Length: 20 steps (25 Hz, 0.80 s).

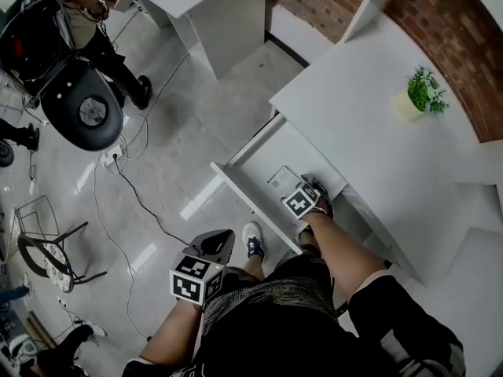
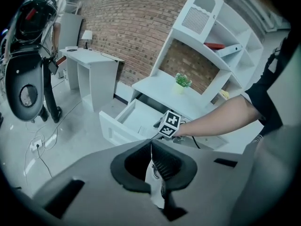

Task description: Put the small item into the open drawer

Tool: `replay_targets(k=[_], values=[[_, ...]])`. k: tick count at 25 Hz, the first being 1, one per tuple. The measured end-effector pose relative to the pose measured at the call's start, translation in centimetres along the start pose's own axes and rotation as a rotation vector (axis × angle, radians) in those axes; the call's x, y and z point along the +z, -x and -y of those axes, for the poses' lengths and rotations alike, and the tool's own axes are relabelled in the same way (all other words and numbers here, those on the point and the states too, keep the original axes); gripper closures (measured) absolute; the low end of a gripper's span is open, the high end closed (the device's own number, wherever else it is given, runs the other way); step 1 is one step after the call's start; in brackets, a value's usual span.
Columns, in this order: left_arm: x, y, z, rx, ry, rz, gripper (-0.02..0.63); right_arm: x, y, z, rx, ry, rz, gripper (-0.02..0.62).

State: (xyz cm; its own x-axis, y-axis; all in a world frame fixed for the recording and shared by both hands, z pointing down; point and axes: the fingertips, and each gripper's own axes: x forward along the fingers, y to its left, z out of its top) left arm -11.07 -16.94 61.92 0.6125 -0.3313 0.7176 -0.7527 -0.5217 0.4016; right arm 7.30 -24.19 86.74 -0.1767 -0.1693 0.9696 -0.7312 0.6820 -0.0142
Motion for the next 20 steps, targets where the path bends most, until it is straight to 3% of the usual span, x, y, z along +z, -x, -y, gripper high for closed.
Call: replay_targets(k=[5, 9, 14, 20], values=[[2.0, 0.4, 1.0, -0.051, -0.063, 0.039, 0.589, 0.5, 3.6, -0.3, -0.002, -0.109, 0.075, 0.17], [3.9, 1.0, 1.8, -0.09, -0.115, 0.073, 0.589, 2.0, 8.1, -0.9, 0.004, -0.216, 0.198, 0.172], [5.4, 2.3, 3.8, -0.141, -0.168, 0.119, 0.589, 3.2, 15.8, -3.0, 0.009, -0.272, 0.343, 0.176], [7.7, 4.2, 5.7, -0.194, -0.247, 0.175, 0.589, 5.1, 26.1, -4.4, -0.039, -0.371, 0.602, 0.37]])
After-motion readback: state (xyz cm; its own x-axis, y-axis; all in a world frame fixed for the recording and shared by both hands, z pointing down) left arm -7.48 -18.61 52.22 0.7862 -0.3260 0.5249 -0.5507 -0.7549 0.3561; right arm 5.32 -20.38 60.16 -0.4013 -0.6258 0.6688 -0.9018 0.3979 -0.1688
